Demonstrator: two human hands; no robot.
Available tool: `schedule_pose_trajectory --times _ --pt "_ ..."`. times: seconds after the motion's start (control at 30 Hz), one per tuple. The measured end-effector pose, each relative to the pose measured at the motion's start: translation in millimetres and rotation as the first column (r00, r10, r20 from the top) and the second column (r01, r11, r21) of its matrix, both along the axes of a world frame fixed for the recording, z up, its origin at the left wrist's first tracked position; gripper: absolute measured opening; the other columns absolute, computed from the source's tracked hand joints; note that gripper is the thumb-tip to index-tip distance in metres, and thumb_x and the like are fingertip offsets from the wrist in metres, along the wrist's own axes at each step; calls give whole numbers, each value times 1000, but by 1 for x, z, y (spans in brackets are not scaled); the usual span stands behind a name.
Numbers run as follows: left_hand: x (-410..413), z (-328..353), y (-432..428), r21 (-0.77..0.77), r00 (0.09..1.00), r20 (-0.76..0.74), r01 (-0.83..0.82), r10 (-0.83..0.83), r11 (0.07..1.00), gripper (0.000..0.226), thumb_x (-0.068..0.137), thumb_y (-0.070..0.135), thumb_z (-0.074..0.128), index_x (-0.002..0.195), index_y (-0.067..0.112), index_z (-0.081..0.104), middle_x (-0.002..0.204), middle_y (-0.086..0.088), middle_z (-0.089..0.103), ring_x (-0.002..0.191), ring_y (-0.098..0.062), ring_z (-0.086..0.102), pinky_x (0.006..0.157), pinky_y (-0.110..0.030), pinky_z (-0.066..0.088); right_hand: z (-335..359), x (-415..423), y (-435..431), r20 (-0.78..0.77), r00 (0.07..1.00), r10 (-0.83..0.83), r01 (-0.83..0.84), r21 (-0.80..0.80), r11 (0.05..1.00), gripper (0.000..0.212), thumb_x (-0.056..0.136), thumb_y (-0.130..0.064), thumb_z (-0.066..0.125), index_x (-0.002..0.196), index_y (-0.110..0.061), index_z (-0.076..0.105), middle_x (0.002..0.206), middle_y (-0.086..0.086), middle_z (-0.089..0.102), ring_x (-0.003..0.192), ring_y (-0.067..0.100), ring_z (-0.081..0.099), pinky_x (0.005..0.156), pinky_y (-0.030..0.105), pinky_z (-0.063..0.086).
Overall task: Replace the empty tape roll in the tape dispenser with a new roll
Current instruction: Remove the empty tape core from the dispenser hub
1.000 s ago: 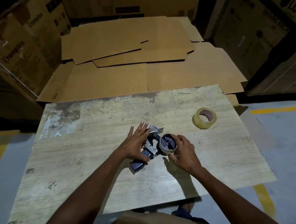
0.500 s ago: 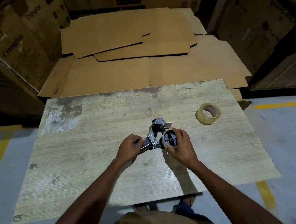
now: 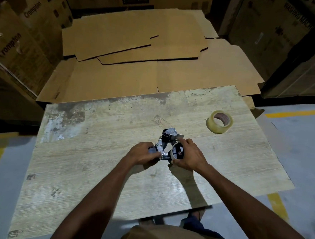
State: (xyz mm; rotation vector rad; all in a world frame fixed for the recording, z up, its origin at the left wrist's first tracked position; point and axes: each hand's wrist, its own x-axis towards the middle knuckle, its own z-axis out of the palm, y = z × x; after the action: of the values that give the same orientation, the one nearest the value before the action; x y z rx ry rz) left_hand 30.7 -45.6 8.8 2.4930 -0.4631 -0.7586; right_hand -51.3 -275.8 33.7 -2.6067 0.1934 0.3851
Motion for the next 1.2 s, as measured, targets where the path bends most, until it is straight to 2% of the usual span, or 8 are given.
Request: schedule_pose_trajectory --times 0.27,0.4,0.53,0.6,0.67,0.87,1.0,1.2 --pt "-14 1 -39 107 956 117 -282 270 953 84 96 79 10 62 15 52 64 -2 60 66 -24 61 62 -33 40 -2 2 3 -8 1000 2 -3 -82 997 97 73 -56 82 154 -28 37 133 11 50 118 32 57 88 39 55" --pt "-15 -8 -59 8 858 217 -479 466 878 85 91 84 24 106 10 63 104 -9 69 96 -31 66 85 -43 50 -1 6 6 -40 999 4 -7 -91 996 99 70 -54 85 153 -28 37 126 11 51 110 33 60 85 39 55" --pt "-2 -13 -50 -257 974 196 -57 110 965 75 89 73 51 148 28 40 141 4 43 131 -18 44 107 -44 39 -2 7 2 8 1000 24 -23 -55 998 86 68 -49 84 144 -28 49 115 9 55 101 32 64 76 36 55" --pt "13 -14 -39 -190 973 219 119 -76 975 77 92 74 46 155 32 30 152 5 33 140 -18 35 113 -46 36 1 10 -2 -10 999 53 -54 -50 997 85 68 -45 86 144 -27 50 118 11 55 103 32 63 78 36 54" --pt "23 -14 -35 -118 973 231 36 -8 992 74 98 75 32 156 29 32 151 2 36 138 -21 41 111 -50 38 2 14 -7 -27 997 70 -72 -47 996 87 70 -42 87 147 -26 49 125 13 53 107 33 61 82 36 53" --pt "15 1 -83 2 829 -17 -560 560 829 92 90 86 22 124 9 58 118 -13 66 100 -32 64 74 -39 47 -4 12 -9 9 997 82 -82 -60 995 86 69 -45 85 145 -27 49 118 13 52 100 34 61 69 31 48" --pt "9 0 -99 87 779 22 -626 627 775 96 85 90 28 112 5 64 109 -15 70 92 -35 66 67 -37 44 -6 11 -6 21 997 74 -73 -70 995 83 72 -50 81 144 -29 47 111 11 52 94 34 61 67 32 49" --pt "10 -3 -96 68 744 136 -666 654 743 93 73 99 35 65 10 61 65 -4 58 56 -20 51 53 -29 41 0 16 2 -48 997 56 -62 -142 988 89 71 -51 82 148 -31 42 118 12 52 102 33 60 76 38 53"
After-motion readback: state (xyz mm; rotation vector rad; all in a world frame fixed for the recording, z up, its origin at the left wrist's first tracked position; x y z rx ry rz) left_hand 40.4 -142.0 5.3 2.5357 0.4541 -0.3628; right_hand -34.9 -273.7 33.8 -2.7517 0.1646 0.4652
